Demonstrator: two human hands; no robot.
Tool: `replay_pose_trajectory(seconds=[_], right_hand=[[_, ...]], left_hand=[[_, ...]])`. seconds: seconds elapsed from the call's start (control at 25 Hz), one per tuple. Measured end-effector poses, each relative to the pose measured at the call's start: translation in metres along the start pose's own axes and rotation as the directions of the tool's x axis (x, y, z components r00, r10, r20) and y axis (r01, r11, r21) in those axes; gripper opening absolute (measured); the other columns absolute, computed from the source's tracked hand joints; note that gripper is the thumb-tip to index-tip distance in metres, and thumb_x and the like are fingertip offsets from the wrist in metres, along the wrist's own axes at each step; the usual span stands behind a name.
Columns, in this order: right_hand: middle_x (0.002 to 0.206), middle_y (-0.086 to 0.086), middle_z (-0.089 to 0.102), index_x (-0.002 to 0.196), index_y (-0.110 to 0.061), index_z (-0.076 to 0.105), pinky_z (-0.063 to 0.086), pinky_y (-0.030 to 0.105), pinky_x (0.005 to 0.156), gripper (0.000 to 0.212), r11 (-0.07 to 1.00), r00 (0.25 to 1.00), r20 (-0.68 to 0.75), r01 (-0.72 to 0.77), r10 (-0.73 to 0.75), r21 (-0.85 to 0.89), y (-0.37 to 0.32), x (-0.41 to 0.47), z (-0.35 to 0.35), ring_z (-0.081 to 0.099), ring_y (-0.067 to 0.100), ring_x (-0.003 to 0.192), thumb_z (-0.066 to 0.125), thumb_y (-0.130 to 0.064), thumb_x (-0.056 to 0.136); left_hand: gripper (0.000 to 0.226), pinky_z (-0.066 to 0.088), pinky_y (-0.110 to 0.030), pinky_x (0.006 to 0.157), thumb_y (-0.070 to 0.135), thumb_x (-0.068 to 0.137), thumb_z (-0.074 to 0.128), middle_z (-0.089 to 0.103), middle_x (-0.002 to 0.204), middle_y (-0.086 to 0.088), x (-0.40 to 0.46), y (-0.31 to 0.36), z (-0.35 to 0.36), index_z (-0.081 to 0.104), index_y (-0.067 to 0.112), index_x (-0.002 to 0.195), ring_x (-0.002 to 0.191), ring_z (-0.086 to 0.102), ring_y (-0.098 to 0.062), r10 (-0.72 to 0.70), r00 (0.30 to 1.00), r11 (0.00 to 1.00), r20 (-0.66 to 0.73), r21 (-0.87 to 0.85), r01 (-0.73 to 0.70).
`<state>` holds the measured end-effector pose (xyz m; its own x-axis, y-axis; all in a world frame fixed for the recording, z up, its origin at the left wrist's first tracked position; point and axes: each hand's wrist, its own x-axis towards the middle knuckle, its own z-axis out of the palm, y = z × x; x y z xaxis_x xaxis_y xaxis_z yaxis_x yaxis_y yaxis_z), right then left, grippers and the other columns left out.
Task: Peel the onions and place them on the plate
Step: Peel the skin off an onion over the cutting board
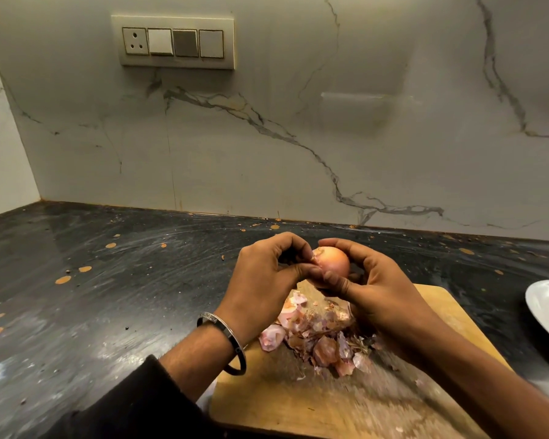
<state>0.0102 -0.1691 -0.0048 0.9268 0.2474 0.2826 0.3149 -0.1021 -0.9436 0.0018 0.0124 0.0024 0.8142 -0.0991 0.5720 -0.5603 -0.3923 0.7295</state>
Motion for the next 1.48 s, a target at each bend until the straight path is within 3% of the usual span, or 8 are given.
replay_pose_trajectory(seconds=[0.2,0.4,0.64,0.8,0.96,1.2,1.48], right_hand=[[0.119,0.007,0.066,0.117,-0.028,0.069,0.059,0.028,0.075,0.053,0.996,0.999,-0.021,-0.035,0.037,0.086,0.001,0.002,0.001,0.073,0.027,0.093,0.082,-0.032,0.065],[0.119,0.007,0.066,0.115,-0.029,0.070,0.059,0.027,0.072,0.057,0.992,0.998,-0.048,-0.040,0.047,0.123,0.001,0.003,0.001,0.075,0.027,0.089,0.084,-0.040,0.061],[0.121,0.012,0.066,0.119,-0.021,0.068,0.059,0.027,0.074,0.067,0.973,0.995,-0.045,-0.073,0.085,0.217,0.002,0.003,0.004,0.075,0.029,0.091,0.082,-0.046,0.058],[0.113,0.017,0.070,0.123,-0.010,0.066,0.057,0.024,0.069,0.074,0.952,0.992,-0.063,-0.090,0.113,0.292,0.000,0.003,0.003,0.075,0.024,0.085,0.079,-0.044,0.059],[0.113,0.021,0.069,0.123,-0.007,0.065,0.057,0.023,0.069,0.073,0.949,0.992,-0.065,-0.082,0.106,0.304,-0.004,0.004,0.005,0.073,0.020,0.079,0.076,-0.044,0.061],[0.118,0.018,0.068,0.123,-0.007,0.065,0.059,0.026,0.072,0.070,0.950,0.989,-0.105,-0.064,0.100,0.305,-0.007,0.002,0.003,0.074,0.025,0.092,0.076,-0.041,0.062],[0.092,0.013,0.077,0.117,-0.005,0.065,0.058,0.022,0.065,0.063,0.933,0.986,-0.121,-0.068,0.117,0.354,-0.007,0.002,0.008,0.073,0.019,0.076,0.069,-0.046,0.069]], left_hand=[[0.018,0.049,-0.018,0.063,0.005,0.087,0.069,0.063,0.083,0.011,-0.001,-0.002,0.005,0.063,0.023,0.088,0.072,0.058,-0.002,0.016,1.000,1.000,-0.013,-0.019,-0.016],[0.019,0.053,-0.016,0.075,0.010,0.082,0.074,0.066,0.092,0.009,0.000,-0.002,0.007,0.064,0.019,0.095,0.090,0.063,-0.003,0.064,0.996,0.997,-0.059,-0.046,-0.067],[0.016,0.048,-0.013,0.065,0.005,0.088,0.068,0.063,0.085,0.013,-0.002,-0.001,0.009,0.064,0.020,0.092,0.075,0.059,0.001,0.074,0.996,0.996,-0.049,-0.036,-0.076],[0.021,0.054,-0.020,0.074,0.010,0.084,0.073,0.063,0.097,0.006,-0.004,-0.002,0.013,0.063,0.018,0.100,0.090,0.061,-0.007,0.109,0.991,0.994,-0.075,-0.018,-0.111],[0.017,0.053,-0.014,0.071,0.009,0.083,0.075,0.067,0.089,0.008,-0.004,-0.003,0.013,0.066,0.018,0.094,0.086,0.065,-0.005,0.096,0.991,0.993,-0.089,-0.054,-0.101],[0.017,0.055,-0.016,0.076,0.014,0.083,0.076,0.068,0.093,0.008,-0.006,-0.002,0.015,0.067,0.015,0.097,0.091,0.066,-0.007,0.133,0.982,0.989,-0.131,-0.044,-0.139],[0.011,0.057,-0.028,0.080,0.008,0.086,0.071,0.068,0.092,0.004,-0.004,-0.002,0.015,0.067,0.014,0.095,0.090,0.066,-0.011,0.133,0.985,0.986,-0.110,-0.091,-0.143]])
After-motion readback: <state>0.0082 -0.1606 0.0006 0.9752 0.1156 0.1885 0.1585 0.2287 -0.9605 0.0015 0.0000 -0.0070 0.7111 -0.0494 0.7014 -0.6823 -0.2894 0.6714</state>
